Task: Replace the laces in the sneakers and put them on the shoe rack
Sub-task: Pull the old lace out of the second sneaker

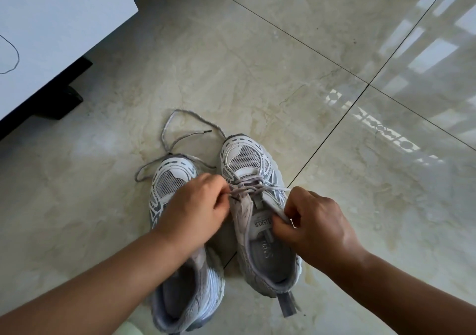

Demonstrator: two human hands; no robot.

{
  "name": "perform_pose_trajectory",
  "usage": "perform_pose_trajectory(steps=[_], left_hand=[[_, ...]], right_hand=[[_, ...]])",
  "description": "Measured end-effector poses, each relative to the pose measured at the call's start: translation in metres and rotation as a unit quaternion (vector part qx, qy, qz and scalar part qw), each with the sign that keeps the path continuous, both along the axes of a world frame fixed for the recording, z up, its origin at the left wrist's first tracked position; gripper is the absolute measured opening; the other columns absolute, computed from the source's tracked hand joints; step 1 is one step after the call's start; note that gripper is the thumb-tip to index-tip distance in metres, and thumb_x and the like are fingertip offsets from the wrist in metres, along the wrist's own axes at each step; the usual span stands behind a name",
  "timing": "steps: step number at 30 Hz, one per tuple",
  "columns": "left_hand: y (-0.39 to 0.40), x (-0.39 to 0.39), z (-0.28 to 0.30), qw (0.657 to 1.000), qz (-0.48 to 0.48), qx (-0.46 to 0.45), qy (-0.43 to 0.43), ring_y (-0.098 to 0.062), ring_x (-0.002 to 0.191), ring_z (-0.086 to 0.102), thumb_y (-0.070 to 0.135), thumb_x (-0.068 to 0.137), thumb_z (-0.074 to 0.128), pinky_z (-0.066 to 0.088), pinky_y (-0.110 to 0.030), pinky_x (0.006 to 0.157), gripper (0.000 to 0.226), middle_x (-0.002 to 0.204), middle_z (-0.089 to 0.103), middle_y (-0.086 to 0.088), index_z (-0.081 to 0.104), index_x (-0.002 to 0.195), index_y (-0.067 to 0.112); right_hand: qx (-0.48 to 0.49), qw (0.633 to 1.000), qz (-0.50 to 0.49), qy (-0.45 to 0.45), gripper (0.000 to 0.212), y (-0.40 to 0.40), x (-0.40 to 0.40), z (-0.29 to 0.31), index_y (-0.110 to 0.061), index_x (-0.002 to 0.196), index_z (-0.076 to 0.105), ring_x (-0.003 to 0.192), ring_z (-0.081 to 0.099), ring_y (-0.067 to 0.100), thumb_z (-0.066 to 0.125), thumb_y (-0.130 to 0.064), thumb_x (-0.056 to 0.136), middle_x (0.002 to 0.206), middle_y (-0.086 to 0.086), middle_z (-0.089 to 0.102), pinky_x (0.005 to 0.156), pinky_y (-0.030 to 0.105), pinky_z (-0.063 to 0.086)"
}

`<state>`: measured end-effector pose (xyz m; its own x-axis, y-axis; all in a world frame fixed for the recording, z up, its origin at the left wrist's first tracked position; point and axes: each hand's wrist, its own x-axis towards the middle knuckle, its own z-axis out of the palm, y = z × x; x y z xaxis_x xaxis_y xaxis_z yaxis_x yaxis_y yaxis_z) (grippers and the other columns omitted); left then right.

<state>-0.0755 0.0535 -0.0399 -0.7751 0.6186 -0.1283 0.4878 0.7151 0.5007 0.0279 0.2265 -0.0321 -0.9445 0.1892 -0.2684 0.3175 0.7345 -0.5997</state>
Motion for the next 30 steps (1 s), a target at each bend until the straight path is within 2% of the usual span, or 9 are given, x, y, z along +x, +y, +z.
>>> perform_pose_trajectory(steps=[3, 7, 10, 12, 15, 17, 22, 25, 30], left_hand=[[-0.006, -0.010, 0.002, 0.999, 0.033, -0.001, 0.015, -0.026, 0.063, 0.059, 0.007, 0.073, 0.067, 0.046, -0.030, 0.057, 0.007, 0.078, 0.059, -0.003, 0.064, 0.077, 0.011], [0.003, 0.007, 0.020, 0.999, -0.008, 0.040, 0.000, -0.013, 0.061, 0.057, 0.041, 0.080, 0.050, 0.047, -0.025, 0.051, 0.023, 0.079, 0.056, 0.010, 0.063, 0.082, 0.022], [0.009, 0.021, 0.024, 0.998, -0.033, 0.036, -0.027, -0.009, 0.059, 0.058, 0.055, 0.079, 0.047, 0.047, -0.022, 0.048, 0.033, 0.078, 0.058, 0.013, 0.059, 0.084, 0.025], [0.011, 0.027, 0.022, 0.999, -0.038, 0.019, -0.026, -0.013, 0.060, 0.061, 0.059, 0.075, 0.047, 0.049, -0.026, 0.048, 0.036, 0.080, 0.060, 0.011, 0.056, 0.087, 0.026], [0.013, 0.029, 0.019, 0.999, -0.022, 0.015, -0.043, -0.019, 0.065, 0.063, 0.054, 0.071, 0.048, 0.052, -0.032, 0.054, 0.035, 0.086, 0.060, 0.009, 0.055, 0.089, 0.025], [0.013, 0.029, 0.019, 0.998, 0.000, 0.016, -0.057, -0.018, 0.072, 0.062, 0.046, 0.072, 0.056, 0.053, -0.033, 0.061, 0.031, 0.088, 0.061, 0.008, 0.057, 0.093, 0.023], [0.015, 0.029, 0.019, 0.997, 0.031, 0.024, -0.067, -0.011, 0.086, 0.058, 0.032, 0.078, 0.064, 0.044, -0.022, 0.076, 0.033, 0.095, 0.061, 0.008, 0.059, 0.109, 0.023], [0.016, 0.029, 0.017, 0.997, 0.028, 0.015, -0.068, -0.012, 0.088, 0.058, 0.033, 0.078, 0.063, 0.042, -0.019, 0.075, 0.036, 0.097, 0.062, 0.007, 0.059, 0.112, 0.023], [0.012, 0.030, 0.016, 0.997, 0.018, 0.015, -0.069, -0.004, 0.083, 0.052, 0.033, 0.080, 0.062, 0.036, -0.011, 0.070, 0.036, 0.099, 0.060, 0.009, 0.060, 0.114, 0.021]], right_hand=[[0.006, 1.000, -0.006, 0.011, 0.044, 0.000, 0.001, 0.001, -0.032, 0.058, 0.027, 0.047, 0.034, 0.006, 0.069, -0.023, 0.072, 0.053, -0.011, 0.038, 0.045, 0.020, 0.022], [0.019, 1.000, 0.009, 0.000, 0.041, -0.002, 0.006, 0.002, -0.032, 0.058, 0.028, 0.045, 0.034, 0.006, 0.066, -0.033, 0.072, 0.051, -0.011, 0.037, 0.045, 0.018, 0.020], [0.015, 0.998, 0.019, 0.062, 0.032, -0.002, 0.009, 0.000, -0.032, 0.059, 0.032, 0.042, 0.031, 0.001, 0.055, -0.049, 0.073, 0.048, -0.015, 0.031, 0.042, 0.016, 0.022], [-0.025, 0.994, -0.004, 0.102, 0.028, 0.000, 0.008, -0.002, -0.028, 0.064, 0.044, 0.049, 0.037, 0.000, 0.050, -0.049, 0.081, 0.057, -0.016, 0.038, 0.045, 0.019, 0.030], [-0.029, 0.992, -0.006, 0.119, 0.029, 0.004, 0.000, -0.006, -0.018, 0.088, 0.062, 0.075, 0.054, 0.015, 0.040, -0.037, 0.091, 0.084, -0.006, 0.057, 0.067, 0.031, 0.045], [-0.033, 0.996, -0.015, 0.086, 0.035, 0.004, -0.005, -0.007, -0.017, 0.095, 0.064, 0.079, 0.058, 0.021, 0.035, -0.035, 0.090, 0.086, -0.002, 0.064, 0.071, 0.035, 0.047], [-0.097, 0.994, -0.055, -0.016, 0.010, 0.002, -0.012, -0.007, -0.024, 0.084, 0.067, 0.054, 0.055, 0.012, 0.058, -0.020, 0.087, 0.054, -0.005, 0.059, 0.056, 0.027, 0.041], [-0.091, 0.993, -0.073, -0.016, 0.004, 0.002, -0.020, -0.007, -0.024, 0.075, 0.068, 0.050, 0.049, 0.006, 0.069, -0.025, 0.079, 0.052, -0.007, 0.055, 0.048, 0.014, 0.032], [-0.081, 0.993, -0.059, -0.059, 0.016, -0.001, -0.033, -0.003, -0.026, 0.064, 0.059, 0.059, 0.050, 0.004, 0.068, -0.023, 0.077, 0.059, -0.010, 0.056, 0.051, 0.014, 0.035]])
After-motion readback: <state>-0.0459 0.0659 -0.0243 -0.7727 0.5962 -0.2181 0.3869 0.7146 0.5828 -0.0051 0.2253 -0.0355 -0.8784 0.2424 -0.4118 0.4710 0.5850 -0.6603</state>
